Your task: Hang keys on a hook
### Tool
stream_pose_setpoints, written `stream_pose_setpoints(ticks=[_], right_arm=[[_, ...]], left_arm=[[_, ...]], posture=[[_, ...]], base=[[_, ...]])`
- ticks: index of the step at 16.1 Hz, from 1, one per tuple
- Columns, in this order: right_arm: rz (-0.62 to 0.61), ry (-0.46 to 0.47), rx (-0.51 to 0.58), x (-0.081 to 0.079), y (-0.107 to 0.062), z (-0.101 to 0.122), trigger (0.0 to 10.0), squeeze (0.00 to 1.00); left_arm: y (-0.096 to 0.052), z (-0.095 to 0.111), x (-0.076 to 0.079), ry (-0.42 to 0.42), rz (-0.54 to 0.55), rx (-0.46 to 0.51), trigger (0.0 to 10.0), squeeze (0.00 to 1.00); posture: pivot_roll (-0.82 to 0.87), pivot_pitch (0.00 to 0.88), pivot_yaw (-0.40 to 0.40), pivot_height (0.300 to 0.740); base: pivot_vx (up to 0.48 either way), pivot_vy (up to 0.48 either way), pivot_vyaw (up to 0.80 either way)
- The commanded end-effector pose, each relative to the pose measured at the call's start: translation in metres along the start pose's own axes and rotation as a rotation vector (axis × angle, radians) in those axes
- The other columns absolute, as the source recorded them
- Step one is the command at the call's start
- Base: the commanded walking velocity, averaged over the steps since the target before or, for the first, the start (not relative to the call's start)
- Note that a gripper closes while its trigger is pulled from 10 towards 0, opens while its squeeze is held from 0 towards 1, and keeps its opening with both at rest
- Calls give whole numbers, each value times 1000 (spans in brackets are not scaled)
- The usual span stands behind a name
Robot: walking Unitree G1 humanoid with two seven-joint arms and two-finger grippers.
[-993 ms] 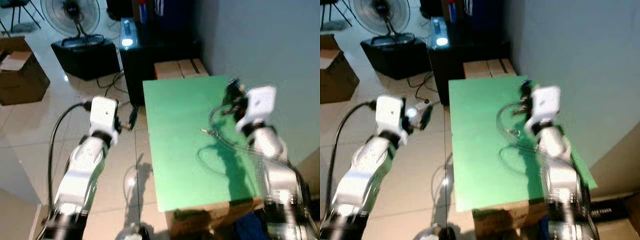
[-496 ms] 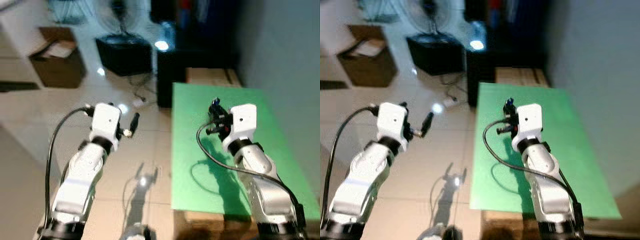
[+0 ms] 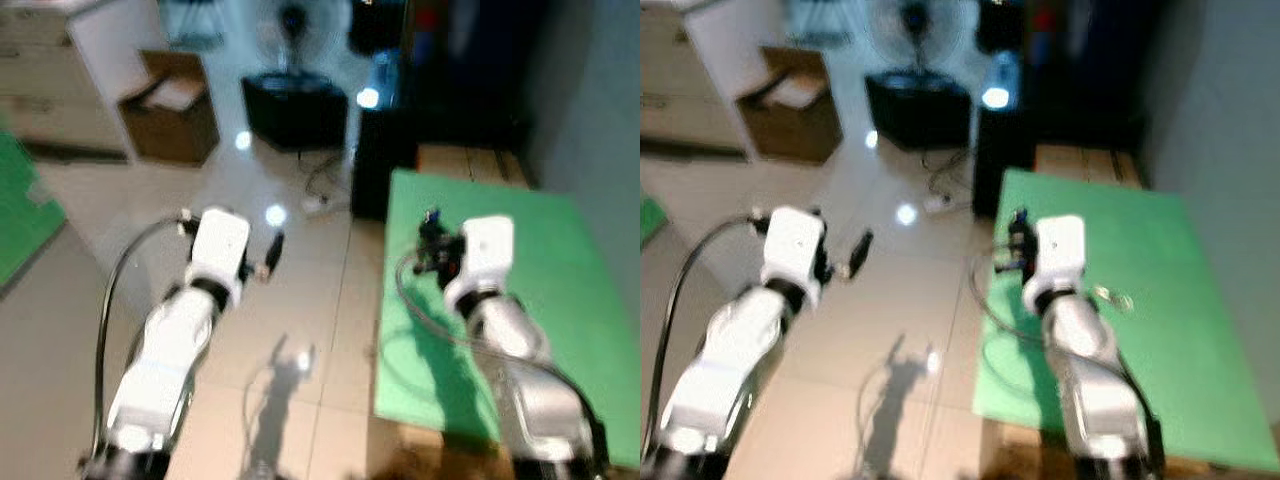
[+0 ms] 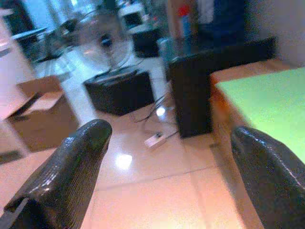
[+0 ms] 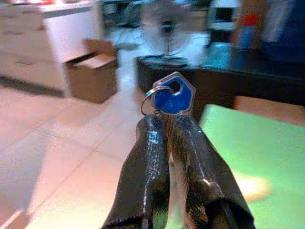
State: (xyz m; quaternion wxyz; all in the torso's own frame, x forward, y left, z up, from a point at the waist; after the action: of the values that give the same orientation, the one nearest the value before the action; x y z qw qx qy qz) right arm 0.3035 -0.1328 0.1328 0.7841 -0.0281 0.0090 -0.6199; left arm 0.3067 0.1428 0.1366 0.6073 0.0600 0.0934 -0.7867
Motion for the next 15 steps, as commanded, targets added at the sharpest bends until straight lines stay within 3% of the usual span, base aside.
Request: stream_pose_setpoints(ticks=[1,7,10,15], right_arm=[[0,3,22,2,-1,7,10000,0],[-3,20,-23,6,-2,-2,10000,0],[43,27,-49,2,3,-5,10000,0],[89,17,-54,-4,6,-5,10000,0]], left_arm=[[1,1,2,-1,3,-3,10000,0],[3,0,0,15,33,5,10000,0],[4,4,-4,45,67,28,10000,0],[7,9,-9,26,68,53,10000,0]], posture=[[-93,0,14,740],[-85,0,3,740],[-66,0,-19,740],[-58,0,-17,740]], base=[[0,0,800],[0,0,800],[0,0,800],[114,0,800]])
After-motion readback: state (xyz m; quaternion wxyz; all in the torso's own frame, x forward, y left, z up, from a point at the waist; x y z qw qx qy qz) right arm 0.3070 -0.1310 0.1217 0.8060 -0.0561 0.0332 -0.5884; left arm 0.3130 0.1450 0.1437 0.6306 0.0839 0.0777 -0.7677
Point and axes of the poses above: a point about 5 cm out from each wrist's last joint towards the gripper, its own y axis pointing out of the wrist towards the gripper, its own z axis along the axis of the wrist's last joint, x = y × z, the point moved 3 cm from there along y, pointing out of the wrist towards the gripper, and after that the axes turned 2 degrees about -y, right-handed, at the moved point
